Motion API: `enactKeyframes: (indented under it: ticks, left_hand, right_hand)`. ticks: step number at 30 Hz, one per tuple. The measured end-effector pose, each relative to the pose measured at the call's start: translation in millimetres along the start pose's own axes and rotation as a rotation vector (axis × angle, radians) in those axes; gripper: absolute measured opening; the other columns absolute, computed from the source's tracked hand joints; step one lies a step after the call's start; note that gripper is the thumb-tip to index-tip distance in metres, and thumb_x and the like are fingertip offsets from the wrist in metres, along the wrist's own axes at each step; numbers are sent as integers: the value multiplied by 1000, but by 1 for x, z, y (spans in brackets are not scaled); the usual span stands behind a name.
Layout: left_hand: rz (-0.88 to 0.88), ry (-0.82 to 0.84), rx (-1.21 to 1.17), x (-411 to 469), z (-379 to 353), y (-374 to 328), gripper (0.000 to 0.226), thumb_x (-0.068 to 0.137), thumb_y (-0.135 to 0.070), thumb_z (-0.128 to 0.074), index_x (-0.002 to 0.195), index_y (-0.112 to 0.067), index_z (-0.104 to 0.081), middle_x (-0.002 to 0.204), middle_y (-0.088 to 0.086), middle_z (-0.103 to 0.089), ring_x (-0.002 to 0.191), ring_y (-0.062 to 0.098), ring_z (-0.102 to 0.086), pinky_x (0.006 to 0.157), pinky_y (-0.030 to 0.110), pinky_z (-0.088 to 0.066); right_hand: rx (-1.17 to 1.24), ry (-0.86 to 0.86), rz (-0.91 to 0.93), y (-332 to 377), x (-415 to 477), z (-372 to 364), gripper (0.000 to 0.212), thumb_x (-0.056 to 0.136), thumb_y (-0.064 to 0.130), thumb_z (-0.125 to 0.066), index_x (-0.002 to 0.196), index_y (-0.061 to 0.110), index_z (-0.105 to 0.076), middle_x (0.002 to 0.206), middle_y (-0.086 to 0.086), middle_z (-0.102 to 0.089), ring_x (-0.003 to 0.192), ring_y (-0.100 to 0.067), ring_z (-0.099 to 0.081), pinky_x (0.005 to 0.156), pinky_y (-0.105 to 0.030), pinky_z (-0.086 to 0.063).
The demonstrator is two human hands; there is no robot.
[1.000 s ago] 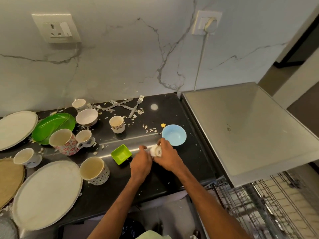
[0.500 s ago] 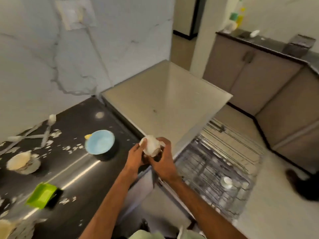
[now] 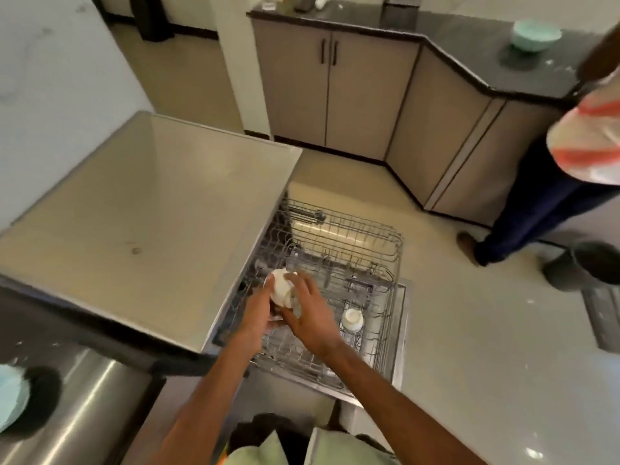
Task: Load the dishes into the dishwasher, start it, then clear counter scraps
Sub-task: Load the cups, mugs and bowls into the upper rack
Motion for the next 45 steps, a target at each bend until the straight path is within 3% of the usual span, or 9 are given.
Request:
enactKeyframes:
  ticks: [3, 8, 11, 14, 20, 24, 31, 35, 45]
  left_hand:
    - [25, 107, 106, 11, -25, 17, 52, 90, -60, -49, 128, -25, -56, 116, 7, -70, 101, 26, -70, 73, 41, -60]
    - [126, 140, 157, 43, -44, 45, 68, 78, -53, -69, 135, -29, -42, 125, 3, -62, 111, 25, -64, 96, 49, -54]
    - [81, 197, 327, 71, -53, 61, 49, 88, -27, -71, 126, -41, -45, 119, -7, -60, 106, 11, -60, 85, 31, -57]
    - [86, 288, 473, 114, -53, 85, 75, 80, 1, -75, 143, -24, -43, 122, 0, -62, 108, 16, -63, 87, 34, -59]
    - [15, 457, 785, 189, -61, 109, 64, 85, -28, -74, 140, -38, -44, 121, -9, -66, 99, 1, -64, 82, 26, -59]
    - [-8, 535, 842, 227, -71, 123, 51, 87, -36, -70, 134, -35, -53, 112, -12, -68, 99, 7, -66, 90, 40, -57]
    - [-118, 603, 1055, 254, -74, 125, 69, 85, -51, -67, 145, -28, -42, 127, -8, -63, 105, 12, -64, 91, 37, -56]
    - [-215, 602, 1191, 239, -66, 123, 89, 78, -72, -50, 152, -27, -30, 127, -5, -63, 89, 11, -68, 72, 25, -55]
    - [-147, 488, 1242, 261, -76, 141, 58, 85, -56, -65, 135, -27, -53, 107, -9, -71, 83, 9, -66, 65, 23, -48]
  right_hand:
    - [-5, -19, -85, -23, -7, 1, 63, 94, 32, -66, 148, 23, -36, 157, 1, -28, 120, -14, -55, 98, -27, -50]
    - [21, -34, -301, -59, -9, -22, 73, 89, 24, -72, 148, 20, -29, 151, 5, -36, 116, -10, -57, 89, -17, -51]
    - [46, -19, -489, -86, -6, -41, 67, 87, 13, -71, 140, 22, -31, 138, 6, -47, 104, -10, -62, 70, -1, -43]
    - [55, -61, -687, -115, 0, -60, 61, 91, 6, -62, 141, 19, -31, 133, 1, -53, 97, -9, -62, 60, 0, -39]
    - [38, -143, -862, -157, 20, -96, 50, 96, 12, -59, 136, 20, -30, 127, 0, -60, 98, -9, -63, 81, -25, -59]
    - [-42, -152, -869, -185, 37, -99, 49, 96, 13, -58, 136, 20, -31, 127, 0, -60, 112, -14, -59, 97, -36, -54]
    - [-87, -97, -874, -209, 44, -110, 53, 91, 16, -64, 134, 18, -33, 125, -3, -59, 114, -18, -57, 100, -34, -51]
    - [-138, -55, -852, -208, 35, -112, 50, 90, 21, -65, 129, 17, -35, 127, -3, -55, 116, -17, -55, 104, -30, -47]
    - [-178, 39, -872, -228, 45, -123, 52, 91, 22, -69, 128, 12, -35, 133, -6, -54, 124, -21, -53, 106, -34, -47]
Point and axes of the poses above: each hand's wrist, its own x-axis towards the middle knuckle, its own z-axis out of the back of the hand, y = z × x, the point moved 2 cm from there along x, towards the middle knuckle
